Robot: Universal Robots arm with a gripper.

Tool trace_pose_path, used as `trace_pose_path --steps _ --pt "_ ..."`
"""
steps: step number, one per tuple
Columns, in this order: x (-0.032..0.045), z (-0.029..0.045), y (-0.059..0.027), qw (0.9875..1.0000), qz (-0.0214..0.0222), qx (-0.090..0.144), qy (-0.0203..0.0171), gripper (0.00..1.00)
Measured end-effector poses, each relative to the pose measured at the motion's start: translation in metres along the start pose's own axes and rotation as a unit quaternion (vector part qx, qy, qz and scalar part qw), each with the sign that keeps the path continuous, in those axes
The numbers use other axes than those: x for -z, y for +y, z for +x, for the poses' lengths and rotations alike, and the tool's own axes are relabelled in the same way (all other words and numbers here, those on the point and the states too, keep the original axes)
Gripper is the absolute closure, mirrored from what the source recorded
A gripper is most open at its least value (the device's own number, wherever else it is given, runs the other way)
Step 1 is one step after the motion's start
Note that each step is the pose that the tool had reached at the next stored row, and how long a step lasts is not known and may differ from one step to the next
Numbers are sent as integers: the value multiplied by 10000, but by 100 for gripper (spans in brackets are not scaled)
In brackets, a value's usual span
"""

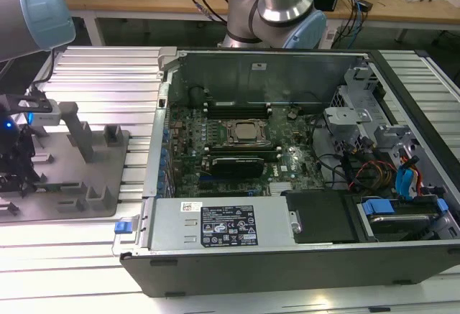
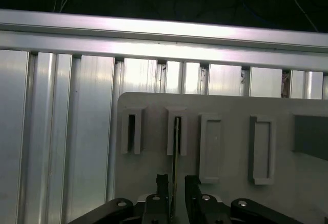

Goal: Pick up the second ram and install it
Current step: 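Pick up the second ram and move it above second insertion slot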

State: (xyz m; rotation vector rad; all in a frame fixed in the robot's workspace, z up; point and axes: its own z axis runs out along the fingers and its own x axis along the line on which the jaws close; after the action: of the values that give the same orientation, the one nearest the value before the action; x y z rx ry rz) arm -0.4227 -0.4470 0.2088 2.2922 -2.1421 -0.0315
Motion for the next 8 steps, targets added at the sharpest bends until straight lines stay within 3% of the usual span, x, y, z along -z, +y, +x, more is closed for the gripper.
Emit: trace_pose_path --steps 2,6,8 --pt "-1 0 0 10000 0 0 0 84" --pt "-1 0 0 10000 0 0 0 85" --pt "-1 0 0 10000 0 0 0 91"
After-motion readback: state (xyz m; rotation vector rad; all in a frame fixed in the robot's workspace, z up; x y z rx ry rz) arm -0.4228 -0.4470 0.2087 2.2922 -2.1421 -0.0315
